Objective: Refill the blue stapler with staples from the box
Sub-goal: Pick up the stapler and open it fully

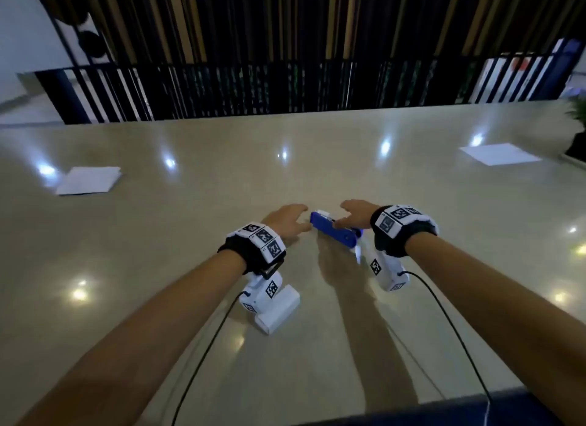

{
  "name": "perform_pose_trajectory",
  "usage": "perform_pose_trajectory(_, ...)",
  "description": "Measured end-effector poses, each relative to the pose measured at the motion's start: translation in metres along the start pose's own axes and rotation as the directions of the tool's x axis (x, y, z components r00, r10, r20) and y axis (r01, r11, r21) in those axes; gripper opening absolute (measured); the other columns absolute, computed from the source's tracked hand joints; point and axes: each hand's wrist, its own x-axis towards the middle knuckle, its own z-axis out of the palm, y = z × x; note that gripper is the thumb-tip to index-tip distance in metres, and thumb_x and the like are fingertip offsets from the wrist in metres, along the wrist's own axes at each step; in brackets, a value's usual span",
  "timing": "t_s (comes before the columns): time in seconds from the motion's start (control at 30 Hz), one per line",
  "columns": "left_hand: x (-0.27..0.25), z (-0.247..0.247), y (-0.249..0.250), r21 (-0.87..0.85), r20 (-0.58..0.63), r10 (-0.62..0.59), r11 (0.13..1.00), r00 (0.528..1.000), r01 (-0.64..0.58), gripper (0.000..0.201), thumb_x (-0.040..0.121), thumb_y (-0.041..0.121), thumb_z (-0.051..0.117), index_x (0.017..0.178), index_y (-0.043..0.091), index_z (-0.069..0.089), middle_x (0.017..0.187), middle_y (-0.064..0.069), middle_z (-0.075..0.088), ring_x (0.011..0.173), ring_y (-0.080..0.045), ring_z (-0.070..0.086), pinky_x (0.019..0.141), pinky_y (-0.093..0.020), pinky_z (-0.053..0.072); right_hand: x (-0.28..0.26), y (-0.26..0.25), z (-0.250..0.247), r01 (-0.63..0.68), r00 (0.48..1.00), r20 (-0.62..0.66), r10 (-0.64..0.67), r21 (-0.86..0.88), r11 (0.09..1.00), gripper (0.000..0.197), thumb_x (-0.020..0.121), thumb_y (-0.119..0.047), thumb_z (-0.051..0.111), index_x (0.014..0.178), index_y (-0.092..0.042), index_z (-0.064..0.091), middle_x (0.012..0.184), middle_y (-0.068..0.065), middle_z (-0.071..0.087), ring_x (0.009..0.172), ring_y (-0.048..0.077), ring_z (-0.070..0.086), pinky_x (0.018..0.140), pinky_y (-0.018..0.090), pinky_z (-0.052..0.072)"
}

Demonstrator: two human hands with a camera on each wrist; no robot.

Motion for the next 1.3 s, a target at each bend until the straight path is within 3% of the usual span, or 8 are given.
perform_pose_trajectory(0.13, -0.010, 0.017, 0.008, -0.095, 0.028, 0.033, 0.995, 0.999, -0.030, 0.051, 0.087, 0.025, 0.056, 0.137, 0.020, 0.047, 0.137, -0.009, 0.055, 0.121, -0.027, 0.056, 0.103, -0.041, 0.045, -0.004, 0.002, 0.021, 0.006, 0.999, -0.039, -0.004, 0.041, 0.999, 0.048, 0.088, -0.037, 0.060, 0.116, 0.000, 0.049, 0.103, 0.015, 0.054, 0.094, 0.027, 0.050, 0.073, 0.032, 0.039)
perform_pose_trajectory(0.33, -0.010, 0.013, 0.010, 0.016, -0.005, 0.072, 0.997, 0.997, -0.071, 0.057, 0.088, 0.022, 0.059, 0.142, 0.017, 0.041, 0.147, -0.006, 0.046, 0.133, -0.024, 0.045, 0.108, -0.036, 0.037, -0.003, -0.005, 0.039, -0.066, 0.995, -0.082, 0.064, -0.016, 0.998, 0.058, 0.087, -0.040, 0.058, 0.124, 0.002, 0.046, 0.126, 0.021, 0.047, 0.116, 0.036, 0.047, 0.096, 0.039, 0.039)
perform_pose_trajectory(0.43, -0.012, 0.010, 0.006, 0.086, 0.024, 0.096, 0.992, 0.995, -0.098, 0.065, 0.087, 0.021, 0.062, 0.146, 0.019, 0.035, 0.151, -0.003, 0.040, 0.137, -0.023, 0.041, 0.110, -0.038, 0.037, -0.002, -0.012, 0.043, -0.050, 0.999, -0.007, 0.051, 0.077, 0.996, 0.038, 0.088, -0.041, 0.055, 0.085, -0.003, 0.056, 0.088, 0.014, 0.057, 0.079, 0.029, 0.056, 0.068, 0.034, 0.044)
perform_pose_trajectory(0.53, -0.018, 0.006, 0.003, 0.155, 0.053, 0.150, 0.975, 0.987, -0.156, 0.069, 0.084, 0.020, 0.065, 0.146, 0.019, 0.035, 0.151, -0.003, 0.038, 0.137, -0.023, 0.039, 0.109, -0.039, 0.038, -0.005, -0.021, 0.040, -0.019, 0.998, 0.055, 0.007, 0.223, 0.975, 0.041, 0.091, -0.033, 0.051, 0.057, -0.011, 0.044, 0.057, 0.007, 0.046, 0.048, 0.018, 0.041, 0.048, 0.026, 0.033)
perform_pose_trajectory(0.7, -0.032, -0.002, -0.001, 0.248, 0.008, 0.238, 0.940, 0.971, -0.233, 0.063, 0.082, 0.018, 0.064, 0.141, 0.024, 0.042, 0.146, -0.001, 0.042, 0.130, -0.026, 0.038, 0.103, -0.042, 0.040, -0.022, -0.039, 0.027, 0.065, 0.985, 0.111, -0.128, 0.451, 0.890, 0.035, 0.090, -0.029, 0.047, 0.059, -0.012, 0.043, 0.054, 0.005, 0.042, 0.045, 0.018, 0.035, 0.048, 0.025, 0.028)
perform_pose_trajectory(0.87, -0.052, -0.014, -0.010, 0.247, -0.200, 0.332, 0.927, 0.922, -0.280, 0.047, 0.090, 0.028, 0.057, 0.136, 0.021, 0.047, 0.142, 0.004, 0.048, 0.130, -0.021, 0.038, 0.105, -0.037, 0.033, -0.037, -0.051, 0.028, 0.148, 0.971, 0.017, -0.238, 0.737, 0.660, 0.042, 0.092, -0.045, 0.038, 0.080, -0.007, 0.050, 0.059, 0.009, 0.048, 0.042, 0.015, 0.043, 0.044, 0.022, 0.033)
perform_pose_trajectory(1.03, -0.070, -0.015, -0.018, 0.139, -0.238, 0.325, 0.944, 0.915, -0.300, 0.040, 0.093, 0.022, 0.055, 0.131, 0.013, 0.047, 0.137, -0.004, 0.052, 0.120, -0.022, 0.050, 0.102, -0.031, 0.040, -0.043, -0.060, 0.033, 0.127, 0.969, 0.000, -0.248, 0.859, 0.496, 0.043, 0.099, -0.041, 0.023, 0.072, -0.013, 0.042, 0.057, 0.004, 0.042, 0.041, 0.015, 0.038, 0.043, 0.022, 0.029)
perform_pose_trajectory(1.3, -0.076, -0.006, -0.023, 0.133, -0.258, 0.220, 0.973, 0.941, -0.191, 0.046, 0.096, 0.024, 0.050, 0.136, 0.005, 0.040, 0.146, -0.013, 0.042, 0.133, -0.025, 0.043, 0.108, -0.028, 0.033, -0.040, -0.078, 0.042, 0.181, 0.948, -0.030, -0.316, 0.869, 0.461, 0.031, 0.096, -0.012, 0.027, 0.070, -0.011, 0.044, 0.062, 0.009, 0.043, 0.033, 0.009, 0.029, 0.038, 0.016, 0.024)
